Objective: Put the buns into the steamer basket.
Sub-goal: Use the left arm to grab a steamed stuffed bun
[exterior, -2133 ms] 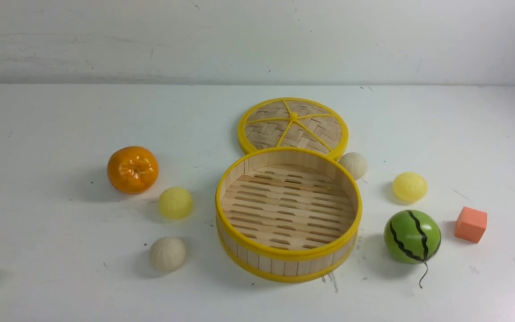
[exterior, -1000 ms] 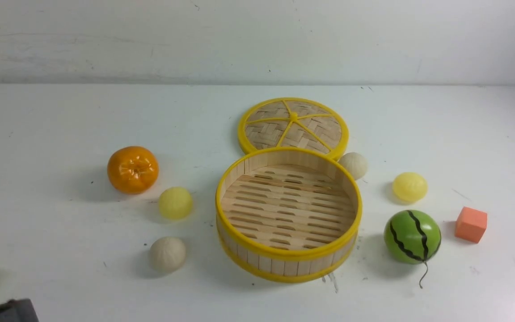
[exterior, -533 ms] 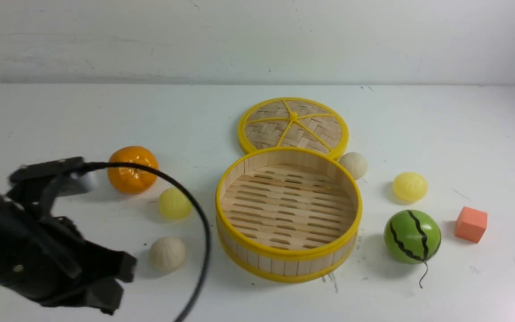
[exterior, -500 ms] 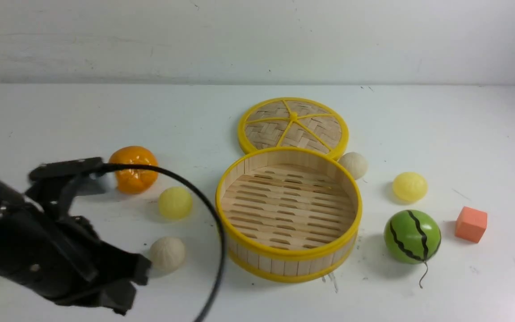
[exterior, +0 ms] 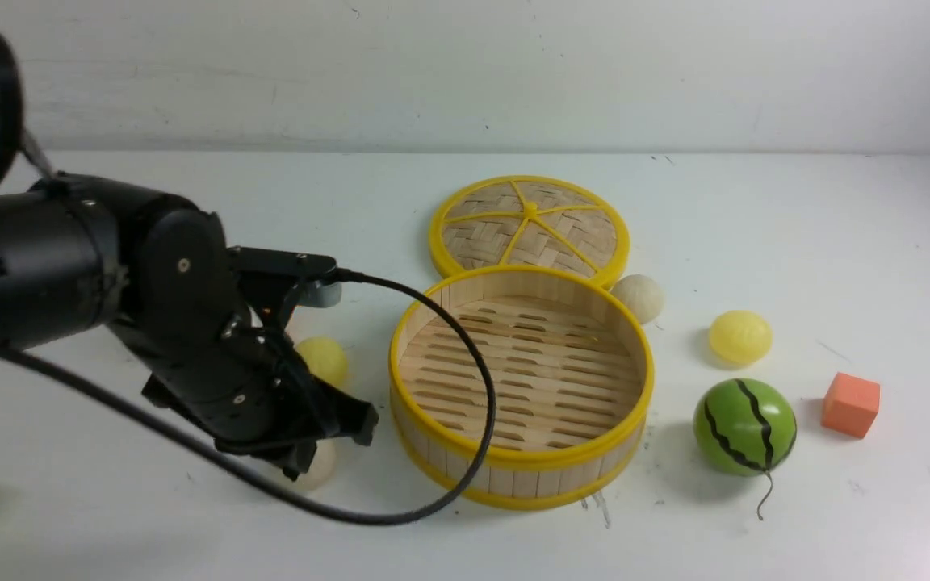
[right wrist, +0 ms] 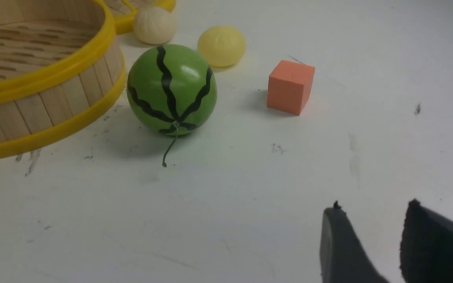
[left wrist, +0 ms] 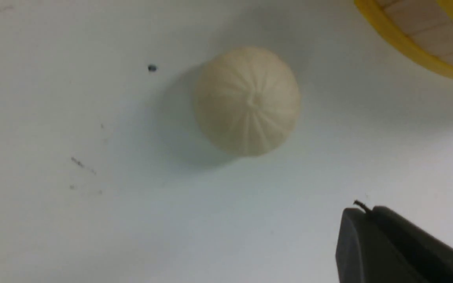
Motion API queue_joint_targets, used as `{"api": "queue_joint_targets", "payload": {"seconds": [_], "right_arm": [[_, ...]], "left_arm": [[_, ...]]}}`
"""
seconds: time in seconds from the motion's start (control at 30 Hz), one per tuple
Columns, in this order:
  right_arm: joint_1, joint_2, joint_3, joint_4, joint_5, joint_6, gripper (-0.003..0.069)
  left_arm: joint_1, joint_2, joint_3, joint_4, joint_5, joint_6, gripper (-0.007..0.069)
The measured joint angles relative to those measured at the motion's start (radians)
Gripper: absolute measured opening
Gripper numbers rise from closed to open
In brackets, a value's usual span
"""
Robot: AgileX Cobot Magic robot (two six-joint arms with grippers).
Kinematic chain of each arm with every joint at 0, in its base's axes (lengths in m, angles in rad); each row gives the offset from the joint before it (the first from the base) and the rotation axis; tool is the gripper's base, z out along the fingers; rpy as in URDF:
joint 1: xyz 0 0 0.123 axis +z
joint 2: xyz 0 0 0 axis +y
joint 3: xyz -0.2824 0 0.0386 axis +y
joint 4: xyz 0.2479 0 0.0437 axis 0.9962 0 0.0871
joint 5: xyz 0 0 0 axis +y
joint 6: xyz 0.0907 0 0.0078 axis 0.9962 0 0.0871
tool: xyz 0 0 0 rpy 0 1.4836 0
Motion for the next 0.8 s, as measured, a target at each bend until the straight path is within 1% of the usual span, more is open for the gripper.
{"api": "queue_joint_targets", "payload": {"seconds": [0.03, 0.07, 0.13, 0.17, 0.23, 0.3, 0.4, 0.5, 0.67, 0.8], "right_arm": [[0.000, 0.000, 0.000, 0.000, 0.000, 0.000, 0.0239], [0.000, 0.000, 0.000, 0.000, 0.000, 0.000, 0.0239], [0.000, 0.000, 0.000, 0.000, 0.000, 0.000, 0.0239], [0.000, 0.000, 0.000, 0.000, 0.000, 0.000, 0.0239], [0.000, 0.000, 0.000, 0.000, 0.000, 0.000, 0.0239], [0.000, 0.000, 0.000, 0.000, 0.000, 0.000, 0.0239], [0.000, 0.000, 0.000, 0.000, 0.000, 0.000, 0.0239], [0.000, 0.000, 0.000, 0.000, 0.000, 0.000, 0.0239], [0.000, 0.000, 0.000, 0.000, 0.000, 0.000, 0.0239], [0.000, 0.000, 0.000, 0.000, 0.000, 0.000, 0.0239]], "left_arm": [[0.000, 0.016, -0.019, 0.008, 0.004, 0.000, 0.0034], [0.000, 0.052, -0.054, 0.024, 0.016, -0.003, 0.0080], [0.000, 0.076, -0.075, 0.033, 0.026, -0.002, 0.0113], [0.000, 0.090, -0.091, 0.046, 0.035, -0.002, 0.0153], [0.001, 0.108, -0.105, 0.062, 0.042, -0.002, 0.0200], [0.016, 0.121, -0.109, 0.065, 0.043, -0.002, 0.0230], [0.044, 0.134, -0.112, 0.059, 0.043, -0.002, 0.0240], [0.081, 0.146, -0.113, 0.022, 0.028, 0.018, 0.0245], [0.082, 0.155, -0.116, -0.011, -0.001, 0.046, 0.0246], [0.089, 0.183, -0.116, -0.010, -0.025, 0.047, 0.0246]]}}
